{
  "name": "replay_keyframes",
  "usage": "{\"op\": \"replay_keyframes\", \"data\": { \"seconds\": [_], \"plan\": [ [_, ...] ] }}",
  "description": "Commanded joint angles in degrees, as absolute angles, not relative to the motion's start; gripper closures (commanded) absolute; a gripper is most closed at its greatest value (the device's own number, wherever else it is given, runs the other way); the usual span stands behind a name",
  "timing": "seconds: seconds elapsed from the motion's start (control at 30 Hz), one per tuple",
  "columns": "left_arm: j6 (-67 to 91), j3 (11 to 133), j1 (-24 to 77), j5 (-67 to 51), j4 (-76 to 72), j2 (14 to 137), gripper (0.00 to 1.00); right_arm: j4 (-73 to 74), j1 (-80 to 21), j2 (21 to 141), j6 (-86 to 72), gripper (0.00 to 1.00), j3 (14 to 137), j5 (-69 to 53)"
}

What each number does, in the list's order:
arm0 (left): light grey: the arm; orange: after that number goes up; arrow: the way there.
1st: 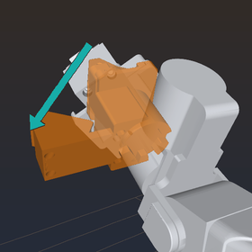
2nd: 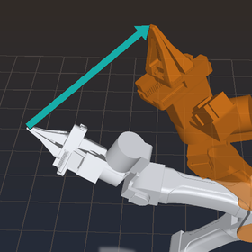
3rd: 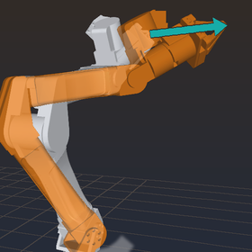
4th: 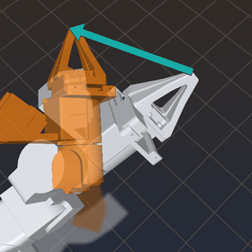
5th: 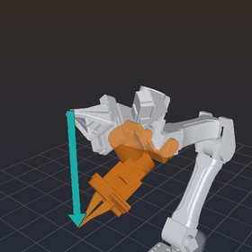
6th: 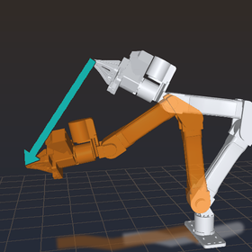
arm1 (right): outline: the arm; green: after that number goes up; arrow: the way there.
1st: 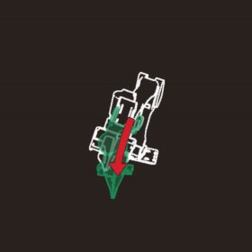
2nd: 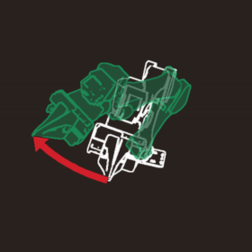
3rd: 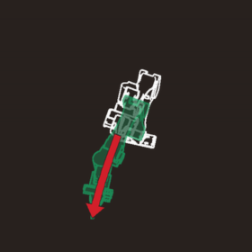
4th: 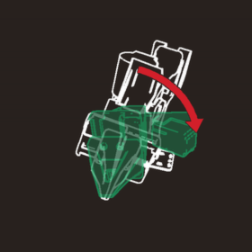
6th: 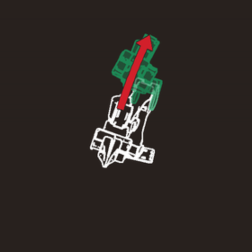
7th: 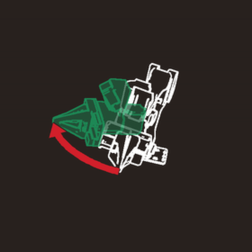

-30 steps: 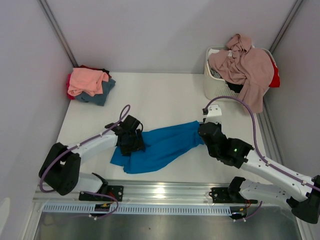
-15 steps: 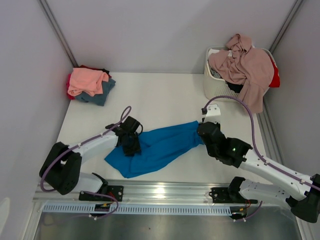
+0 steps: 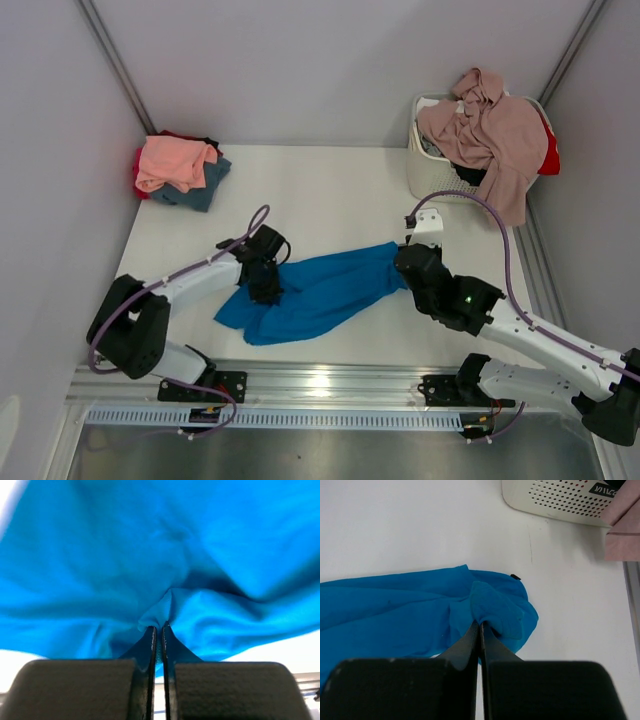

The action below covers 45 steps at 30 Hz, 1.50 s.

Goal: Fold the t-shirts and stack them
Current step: Flatten out the tshirt

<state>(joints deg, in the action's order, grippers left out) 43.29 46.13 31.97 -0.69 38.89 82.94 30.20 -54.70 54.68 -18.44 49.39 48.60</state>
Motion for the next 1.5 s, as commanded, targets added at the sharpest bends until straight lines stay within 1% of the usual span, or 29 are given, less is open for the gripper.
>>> {"op": "replay_keyframes", "data": {
  "seconds": [0.0, 0.03, 0.07, 0.1, 0.13, 0.17, 0.2, 0.27, 0.47, 0.6, 0.67, 0.73, 0.77, 0.8, 0.87, 0.9, 0.93, 1.0, 1.03, 1.1, 1.13, 1.17, 1.2, 1.27, 1.3, 1.37, 1.47],
  "plan": [
    [39.82, 55.43, 31.82, 8.13, 43.14, 76.13, 0.99, 29.97, -55.28, 53.88, -20.13, 1.00, 49.39, 50.10],
    [37.81, 57.11, 31.82, 10.17, 44.63, 73.50, 0.99, 29.97, -55.28, 53.79, -20.21, 1.00, 49.39, 50.01],
    [36.75, 62.70, 31.82, 12.46, 47.78, 72.26, 0.99, 29.80, -55.28, 53.96, -20.21, 1.00, 49.39, 50.01],
    [35.43, 64.58, 31.82, 17.27, 49.12, 70.94, 0.99, 29.71, -55.46, 53.96, -20.13, 1.00, 49.31, 50.01],
    [33.07, 69.30, 31.82, 19.75, 50.44, 68.58, 0.99, 29.71, -55.37, 54.05, -20.04, 1.00, 49.22, 49.92],
    [32.18, 70.74, 31.73, 22.56, 53.32, 67.51, 0.99, 29.62, -55.37, 54.14, -20.04, 1.00, 49.22, 49.92],
    [30.86, 71.97, 31.55, 27.98, 54.74, 66.28, 0.99, 29.71, -55.46, 54.31, -19.95, 1.00, 49.22, 49.83],
    [29.80, 75.65, 31.46, 32.59, 57.47, 62.60, 0.99, 29.71, -55.55, 54.40, -20.04, 1.00, 49.22, 49.83],
    [27.77, 73.74, 31.29, 38.05, 63.01, 52.13, 0.99, 28.65, -55.72, 55.45, -18.46, 1.00, 49.39, 51.58],
    [28.13, 73.56, 30.94, 41.13, 66.44, 49.05, 0.99, 25.67, -54.85, 57.12, -14.52, 1.00, 50.71, 58.00],
    [27.34, 73.83, 30.85, 42.27, 65.31, 49.13, 0.99, 22.42, -52.83, 59.05, -12.75, 1.00, 53.42, 58.01],
    [25.50, 74.79, 30.67, 42.63, 61.46, 50.36, 0.99, 19.18, -47.13, 60.29, -11.34, 1.00, 55.54, 56.17],
    [24.53, 75.32, 30.67, 42.71, 59.35, 51.06, 0.99, 18.03, -44.50, 61.51, -11.08, 1.00, 56.59, 53.03],
    [21.56, 75.41, 30.24, 42.54, 56.72, 51.67, 0.99, 17.15, -39.34, 62.22, -10.73, 1.00, 59.56, 51.35],
    [17.95, 77.69, 29.53, 42.54, 48.48, 55.09, 0.99, 15.56, -35.18, 64.15, -9.76, 1.00, 63.96, 49.23],
    [15.06, 78.74, 29.01, 43.06, 46.25, 56.67, 1.00, 15.12, -33.85, 66.60, -8.71, 1.00, 69.38, 49.65],
    [14.77, 84.75, 28.74, 43.85, 45.19, 60.87, 0.99, 13.99, -31.75, 68.01, -6.09, 1.00, 72.39, 50.18],
    [15.99, 90.59, 28.21, 43.95, 47.45, 65.54, 1.00, 12.31, -30.24, 72.04, -3.00, 1.00, 78.28, 50.80],
    [16.08, 95.92, 28.21, 42.99, 47.90, 69.05, 1.00, 11.09, -29.28, 73.46, -0.29, 1.00, 84.92, 50.97],
    [15.04, 104.37, 28.30, 40.70, 47.64, 71.18, 1.00, 10.46, -28.57, 76.88, 2.62, 1.00, 91.81, 49.32],
    [14.86, 106.33, 28.30, 41.13, 47.90, 71.63, 1.00, 10.46, -28.39, 77.77, 4.03, 1.00, 97.50, 48.00],
    [14.16, 108.78, 28.30, 41.57, 47.81, 71.11, 0.99, 10.28, -28.56, 78.04, 6.91, 1.00, 99.65, 46.42],
    [13.02, 108.72, 28.30, 42.09, 44.59, 69.97, 0.99, 9.33, -28.65, 78.13, 8.07, 1.00, 101.15, 43.97],
    [8.03, 106.71, 28.21, 42.10, 38.53, 64.29, 0.99, 6.34, -29.18, 76.21, 12.54, 1.00, 101.17, 40.81],
    [6.69, 103.13, 28.30, 42.27, 33.45, 62.42, 0.99, 4.68, -29.18, 75.42, 13.96, 1.00, 100.99, 39.04],
    [2.14, 100.04, 28.21, 41.84, 29.20, 56.99, 1.00, 4.48, -29.79, 73.39, 18.95, 1.00, 102.03, 35.44],
    [-4.10, 97.83, 28.30, 44.02, 24.62, 53.19, 0.99, 3.78, -31.46, 69.46, 24.15, 1.00, 102.66, 33.32]
  ]
}}
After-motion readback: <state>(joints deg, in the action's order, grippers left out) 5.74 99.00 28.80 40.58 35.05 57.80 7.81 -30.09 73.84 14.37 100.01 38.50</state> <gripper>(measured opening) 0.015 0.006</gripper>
